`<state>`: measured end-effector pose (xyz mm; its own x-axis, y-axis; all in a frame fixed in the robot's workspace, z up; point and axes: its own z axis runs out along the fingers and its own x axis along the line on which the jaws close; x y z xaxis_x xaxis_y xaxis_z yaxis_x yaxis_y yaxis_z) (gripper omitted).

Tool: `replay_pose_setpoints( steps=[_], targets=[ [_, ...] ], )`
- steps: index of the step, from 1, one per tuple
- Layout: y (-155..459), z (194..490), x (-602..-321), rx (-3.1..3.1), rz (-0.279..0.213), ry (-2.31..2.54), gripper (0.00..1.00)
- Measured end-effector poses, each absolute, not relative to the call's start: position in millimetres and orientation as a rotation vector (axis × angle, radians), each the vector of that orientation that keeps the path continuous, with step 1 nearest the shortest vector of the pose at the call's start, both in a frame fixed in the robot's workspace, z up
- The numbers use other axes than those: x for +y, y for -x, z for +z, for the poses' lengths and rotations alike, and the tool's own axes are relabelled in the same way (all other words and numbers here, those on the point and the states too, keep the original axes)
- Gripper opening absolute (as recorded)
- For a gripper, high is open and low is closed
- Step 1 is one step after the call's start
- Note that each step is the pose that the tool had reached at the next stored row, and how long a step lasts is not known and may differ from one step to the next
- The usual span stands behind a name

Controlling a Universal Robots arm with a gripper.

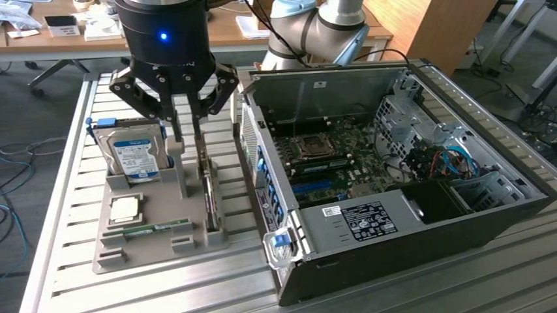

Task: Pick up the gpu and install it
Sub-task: 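Pick up the gpu and move the gpu toward the slot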

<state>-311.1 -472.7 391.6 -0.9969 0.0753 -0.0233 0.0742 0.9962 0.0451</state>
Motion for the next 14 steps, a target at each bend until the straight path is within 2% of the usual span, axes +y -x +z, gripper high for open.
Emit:
replay_pose_setpoints(
  steps=[1,3,4,5,14],
  targets=[
    [311.1,391.6,-472.7,3.114,0.069,-0.117,0.29],
    [311.1,391.5,-472.7,3.114,0.069,-0.117,0.41],
    [311.1,391.6,-472.7,3.114,0.069,-0.117,0.41],
    [311.1,391.6,-472.7,3.114,0.069,-0.117,0.47],
    [311.1,391.6,-472.7,3.114,0.069,-0.117,0.47]
  ],
)
